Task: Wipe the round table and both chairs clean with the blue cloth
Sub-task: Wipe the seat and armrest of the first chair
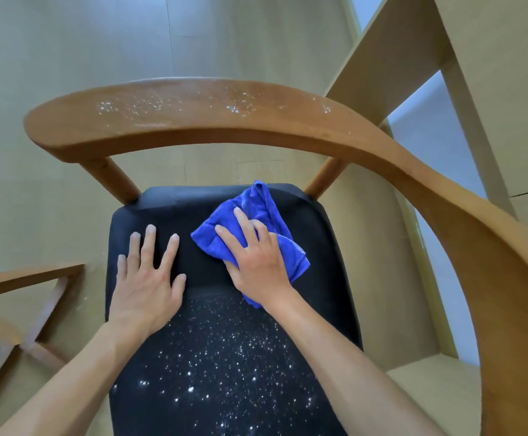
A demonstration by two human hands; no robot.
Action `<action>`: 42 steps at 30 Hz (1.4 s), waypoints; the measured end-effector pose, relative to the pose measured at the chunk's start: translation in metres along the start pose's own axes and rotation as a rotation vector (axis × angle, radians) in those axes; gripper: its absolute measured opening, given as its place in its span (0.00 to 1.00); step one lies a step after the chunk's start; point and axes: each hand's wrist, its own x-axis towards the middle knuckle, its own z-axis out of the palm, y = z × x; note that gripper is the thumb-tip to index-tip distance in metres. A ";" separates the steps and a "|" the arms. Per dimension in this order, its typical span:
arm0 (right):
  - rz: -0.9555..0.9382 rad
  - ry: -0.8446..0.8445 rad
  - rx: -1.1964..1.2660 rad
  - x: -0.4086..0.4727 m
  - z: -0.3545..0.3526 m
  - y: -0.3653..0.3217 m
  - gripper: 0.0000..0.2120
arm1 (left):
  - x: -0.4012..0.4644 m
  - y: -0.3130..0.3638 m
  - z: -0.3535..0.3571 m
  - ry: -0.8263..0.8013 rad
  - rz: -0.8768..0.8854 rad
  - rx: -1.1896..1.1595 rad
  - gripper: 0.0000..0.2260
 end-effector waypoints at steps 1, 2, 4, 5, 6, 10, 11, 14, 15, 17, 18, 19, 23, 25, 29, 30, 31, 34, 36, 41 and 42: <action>-0.005 -0.017 -0.008 -0.005 0.002 0.001 0.24 | 0.000 0.000 0.000 -0.005 -0.001 0.011 0.31; 0.002 -0.029 -0.008 -0.009 0.003 0.000 0.24 | 0.001 0.000 0.000 -0.009 0.000 0.020 0.31; 0.041 -0.030 0.007 -0.011 0.006 -0.003 0.25 | 0.002 0.000 -0.001 -0.021 -0.002 0.026 0.31; 0.063 -0.024 0.009 -0.010 0.006 -0.006 0.26 | 0.002 0.000 -0.001 -0.027 -0.005 0.031 0.31; 0.080 -0.021 0.004 -0.010 0.006 -0.009 0.26 | 0.002 0.000 -0.001 -0.031 -0.007 0.035 0.31; 0.087 -0.048 0.064 -0.009 0.001 -0.016 0.27 | 0.002 -0.001 -0.004 -0.029 -0.006 0.007 0.31; 0.083 -0.044 0.086 -0.010 -0.002 -0.014 0.26 | 0.002 -0.001 -0.005 -0.030 -0.005 0.000 0.31; 0.077 -0.044 0.096 -0.013 -0.008 0.003 0.26 | 0.002 -0.002 -0.007 -0.049 -0.011 -0.019 0.31; 0.070 -0.062 0.097 -0.013 -0.009 0.008 0.27 | 0.002 -0.003 -0.007 -0.051 -0.010 -0.017 0.31; 0.071 -0.101 0.091 -0.006 -0.008 0.014 0.30 | 0.002 -0.003 -0.006 -0.053 -0.004 -0.011 0.31; 0.092 -0.117 0.086 -0.001 -0.005 0.014 0.31 | 0.002 -0.003 -0.005 -0.052 -0.001 -0.012 0.31; 0.120 -0.128 0.076 0.003 -0.002 0.012 0.33 | 0.002 -0.004 -0.005 -0.050 0.001 -0.019 0.31; 0.197 -0.088 0.048 0.002 0.004 -0.003 0.34 | 0.003 -0.006 -0.002 -0.011 0.017 -0.031 0.31; 0.183 -0.046 0.050 -0.003 0.002 -0.007 0.32 | 0.003 -0.007 -0.003 -0.012 0.019 -0.033 0.31; 0.062 0.007 0.069 -0.049 -0.002 -0.013 0.27 | 0.004 -0.009 -0.009 -0.036 0.033 -0.016 0.30; 0.011 -0.003 0.065 -0.068 -0.002 -0.013 0.26 | 0.005 -0.010 -0.010 -0.034 0.037 -0.001 0.30; -0.044 -0.023 0.055 -0.084 -0.002 -0.011 0.25 | 0.005 -0.011 -0.010 -0.034 0.038 0.011 0.30; -0.152 -0.083 0.008 -0.097 -0.006 0.008 0.26 | 0.004 -0.012 -0.006 -0.030 0.040 0.014 0.30; -0.114 -0.078 -0.012 -0.077 -0.008 0.017 0.29 | 0.003 -0.014 -0.003 -0.021 0.055 0.020 0.30; 0.183 -0.017 0.061 -0.024 -0.002 0.016 0.33 | 0.004 -0.019 0.002 0.014 0.076 -0.035 0.29; 0.188 0.010 0.101 -0.022 0.001 0.012 0.32 | 0.004 -0.019 0.002 0.019 0.078 -0.043 0.29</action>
